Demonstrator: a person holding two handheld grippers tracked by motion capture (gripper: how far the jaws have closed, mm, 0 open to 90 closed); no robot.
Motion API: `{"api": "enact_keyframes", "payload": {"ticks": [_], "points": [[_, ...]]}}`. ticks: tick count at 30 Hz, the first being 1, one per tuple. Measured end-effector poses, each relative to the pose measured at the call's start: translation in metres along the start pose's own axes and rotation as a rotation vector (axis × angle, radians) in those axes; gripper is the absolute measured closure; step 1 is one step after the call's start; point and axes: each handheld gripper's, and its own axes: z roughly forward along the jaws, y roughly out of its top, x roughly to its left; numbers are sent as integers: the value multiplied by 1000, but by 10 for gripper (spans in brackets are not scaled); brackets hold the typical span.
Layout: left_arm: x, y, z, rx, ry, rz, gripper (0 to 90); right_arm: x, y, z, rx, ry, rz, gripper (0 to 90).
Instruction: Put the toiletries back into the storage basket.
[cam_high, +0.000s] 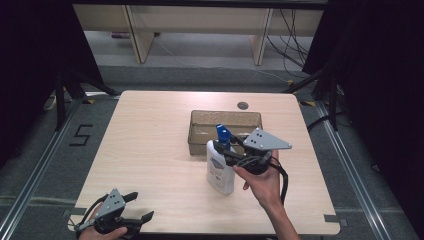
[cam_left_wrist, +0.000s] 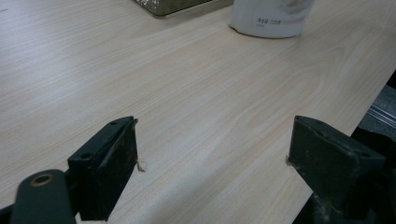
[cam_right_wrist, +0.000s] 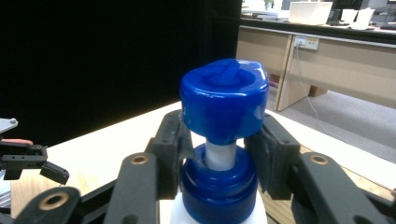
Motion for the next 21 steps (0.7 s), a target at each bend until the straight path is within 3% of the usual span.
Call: {"api": "enact_keyframes", "payload": {"ticks": [6, 8, 9, 13, 19, 21], "points": [[-1, 0, 0, 0, 1, -5, 149, -2, -2, 0, -13, 8, 15, 601], [-1, 0, 1, 0, -7, -4, 149, -2, -2, 1, -21, 18, 31, 601], [0, 0, 0, 4, -6, 1, 149, -2, -4, 0, -16, 36, 75, 603], [0, 0, 0, 4, -8, 4, 149, -2, -4, 0, -26, 37, 83, 612], [0, 0, 0, 3, -7, 0, 149, 1, -4, 0, -48, 5, 68, 628], [-1, 0, 1, -2, -10, -3, 149, 3, -4, 0, -52, -16, 30, 636]]}}
